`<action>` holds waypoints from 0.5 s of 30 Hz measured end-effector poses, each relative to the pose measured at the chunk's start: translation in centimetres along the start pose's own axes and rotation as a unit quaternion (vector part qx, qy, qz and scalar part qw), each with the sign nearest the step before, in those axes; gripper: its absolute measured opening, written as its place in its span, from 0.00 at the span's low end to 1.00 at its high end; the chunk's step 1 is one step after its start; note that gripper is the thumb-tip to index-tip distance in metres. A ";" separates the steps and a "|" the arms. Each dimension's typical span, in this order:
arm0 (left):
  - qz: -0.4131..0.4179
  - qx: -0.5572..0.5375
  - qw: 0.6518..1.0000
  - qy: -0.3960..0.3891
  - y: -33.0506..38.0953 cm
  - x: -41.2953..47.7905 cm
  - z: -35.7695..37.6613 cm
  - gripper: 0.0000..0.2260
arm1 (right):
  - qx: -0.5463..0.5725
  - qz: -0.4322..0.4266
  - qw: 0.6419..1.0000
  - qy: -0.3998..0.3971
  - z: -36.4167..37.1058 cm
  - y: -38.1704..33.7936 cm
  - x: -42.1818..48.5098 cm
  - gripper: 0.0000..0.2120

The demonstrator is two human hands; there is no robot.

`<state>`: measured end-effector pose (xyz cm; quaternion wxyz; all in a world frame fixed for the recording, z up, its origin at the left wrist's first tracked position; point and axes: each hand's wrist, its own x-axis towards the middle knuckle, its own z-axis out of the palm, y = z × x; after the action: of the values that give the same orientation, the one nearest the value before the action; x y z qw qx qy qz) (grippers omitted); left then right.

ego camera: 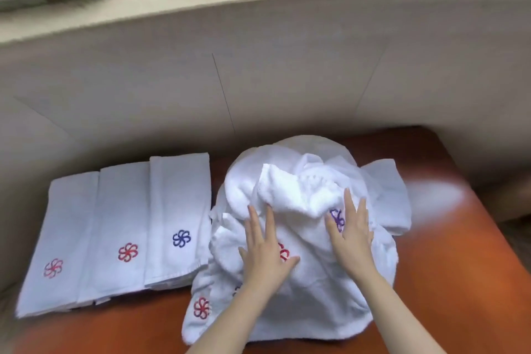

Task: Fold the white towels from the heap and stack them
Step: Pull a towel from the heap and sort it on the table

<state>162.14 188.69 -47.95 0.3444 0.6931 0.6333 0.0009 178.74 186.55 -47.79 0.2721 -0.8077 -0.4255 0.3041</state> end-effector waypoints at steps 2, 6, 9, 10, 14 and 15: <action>-0.007 -0.012 1.000 -0.018 0.0 0.8 -0.1 0.55 | -0.063 -0.058 0.993 -0.077 0.9 -0.5 -0.6 0.36; -0.034 -0.017 0.995 -0.092 -0.8 3.9 0.5 0.50 | -0.216 -0.045 0.967 -0.124 2.5 -0.3 2.5 0.33; -0.046 -0.068 0.992 -0.095 -1.7 6.1 0.4 0.46 | -0.237 -0.014 0.961 -0.142 3.0 -1.3 5.3 0.32; -0.039 -0.095 0.992 -0.074 -2.0 6.5 0.3 0.43 | -0.250 -0.006 0.957 -0.150 3.1 -2.0 6.1 0.32; -0.129 -0.133 0.979 0.081 -5.0 6.2 -0.1 0.39 | -0.308 -0.008 0.941 -0.140 3.4 -5.0 7.5 0.30; -0.174 -0.132 0.971 0.094 -6.5 5.7 -0.2 0.41 | -0.324 -0.028 0.938 -0.118 3.5 -5.5 7.4 0.32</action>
<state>157.49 193.54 -53.40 0.3667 0.5176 0.7678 0.0896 176.67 196.18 -48.23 -0.0479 -0.7981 -0.5526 0.2352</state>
